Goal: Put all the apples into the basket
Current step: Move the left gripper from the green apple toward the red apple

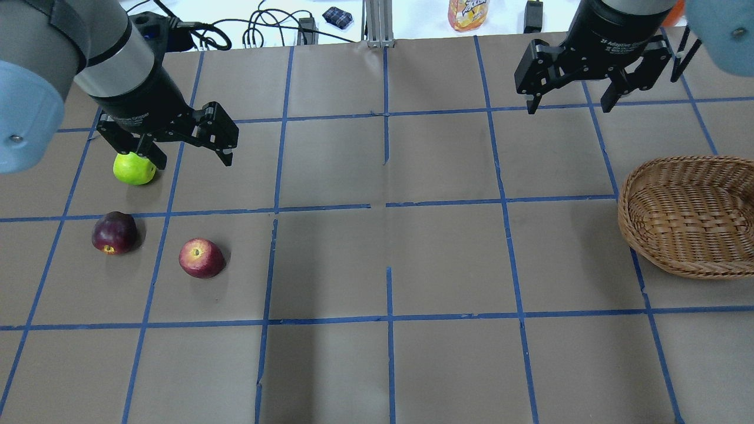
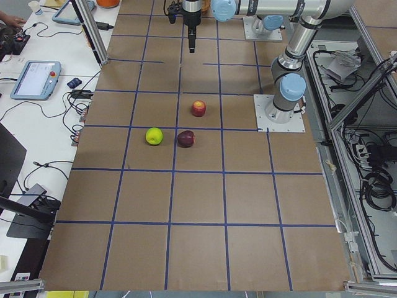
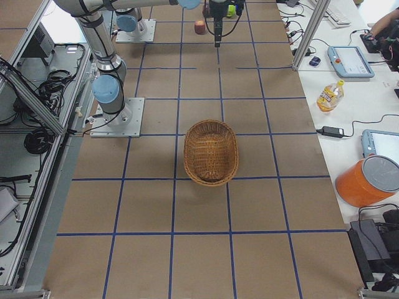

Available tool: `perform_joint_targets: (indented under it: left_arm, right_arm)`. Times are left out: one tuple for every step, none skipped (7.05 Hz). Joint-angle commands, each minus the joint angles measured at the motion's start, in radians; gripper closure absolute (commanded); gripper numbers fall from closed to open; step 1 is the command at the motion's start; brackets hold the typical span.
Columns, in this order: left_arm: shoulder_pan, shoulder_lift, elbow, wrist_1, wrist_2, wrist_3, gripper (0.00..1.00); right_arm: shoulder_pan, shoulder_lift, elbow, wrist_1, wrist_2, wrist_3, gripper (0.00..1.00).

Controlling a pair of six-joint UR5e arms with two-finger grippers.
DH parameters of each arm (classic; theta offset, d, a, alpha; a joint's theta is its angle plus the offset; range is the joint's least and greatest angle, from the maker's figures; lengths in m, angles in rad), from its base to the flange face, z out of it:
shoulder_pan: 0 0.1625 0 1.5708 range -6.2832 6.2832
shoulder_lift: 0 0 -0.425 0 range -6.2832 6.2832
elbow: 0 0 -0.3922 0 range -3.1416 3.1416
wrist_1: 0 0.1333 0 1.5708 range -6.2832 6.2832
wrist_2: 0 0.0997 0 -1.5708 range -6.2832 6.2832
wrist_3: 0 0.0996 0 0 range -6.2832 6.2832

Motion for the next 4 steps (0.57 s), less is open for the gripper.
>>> perform_joint_targets:
  left_arm:
    - [0.000,0.004,-0.004,-0.003,0.000,0.001,0.00]
    - [0.000,0.012,-0.007,-0.010,0.004,0.012,0.00]
    - [0.021,0.018,-0.024,-0.014,0.004,0.052,0.00]
    - [0.047,0.024,-0.071,-0.012,0.003,0.069,0.00]
  right_arm:
    - [0.000,0.001,0.000,0.000,0.001,0.000,0.00]
    - [0.000,-0.001,0.000,0.000,-0.001,0.000,0.00]
    - [0.000,0.002,-0.002,0.000,0.001,0.002,0.00]
    - [0.000,0.005,-0.003,0.000,0.001,0.002,0.00]
